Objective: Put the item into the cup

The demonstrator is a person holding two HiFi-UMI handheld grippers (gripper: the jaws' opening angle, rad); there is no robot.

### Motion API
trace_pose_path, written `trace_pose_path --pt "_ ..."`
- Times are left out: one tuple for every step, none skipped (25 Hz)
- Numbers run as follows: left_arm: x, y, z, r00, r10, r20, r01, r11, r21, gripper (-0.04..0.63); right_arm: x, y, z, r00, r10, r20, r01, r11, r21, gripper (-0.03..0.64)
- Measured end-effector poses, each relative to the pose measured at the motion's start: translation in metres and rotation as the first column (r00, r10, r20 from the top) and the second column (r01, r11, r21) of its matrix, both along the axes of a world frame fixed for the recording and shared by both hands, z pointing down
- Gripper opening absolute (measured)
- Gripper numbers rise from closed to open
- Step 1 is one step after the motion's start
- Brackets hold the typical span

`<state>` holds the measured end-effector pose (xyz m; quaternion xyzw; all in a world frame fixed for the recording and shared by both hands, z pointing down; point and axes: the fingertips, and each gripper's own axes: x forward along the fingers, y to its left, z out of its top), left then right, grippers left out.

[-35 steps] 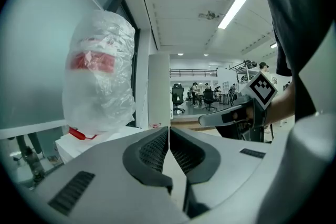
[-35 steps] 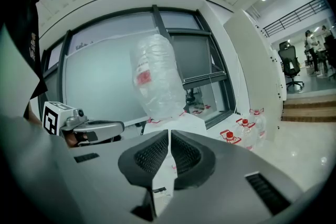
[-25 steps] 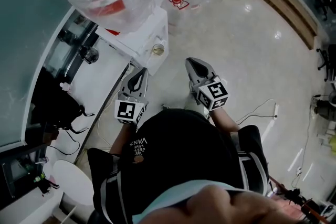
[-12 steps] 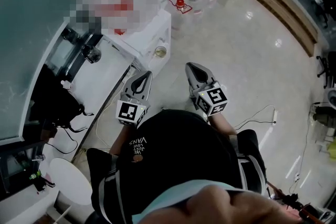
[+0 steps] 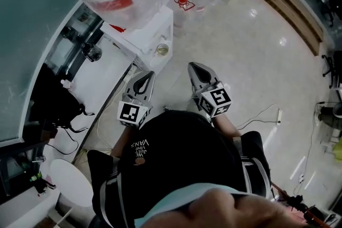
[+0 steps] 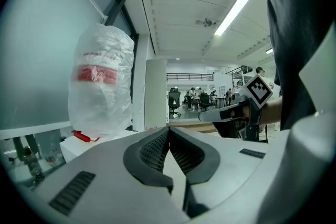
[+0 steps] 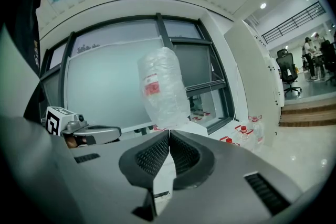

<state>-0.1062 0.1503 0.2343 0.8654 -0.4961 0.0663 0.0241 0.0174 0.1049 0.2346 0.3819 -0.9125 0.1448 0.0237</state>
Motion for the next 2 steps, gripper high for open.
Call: trace_pose_path --pt "0.0006 -0.0005 -0.0005 1.000 0.002 0.000 -0.002 1.000 0.001 0.020 0.0000 -0.0003 -0.0003 1.000 -0.001 0.001 0.001 1.000 0.001 0.043" --pt "0.0012 -0.0010 -0.0011 1.000 0.004 0.000 -0.004 1.000 0.002 0.020 -0.0001 -0.0006 -0.0007 1.000 -0.003 0.001 0.003 1.000 0.002 0.043"
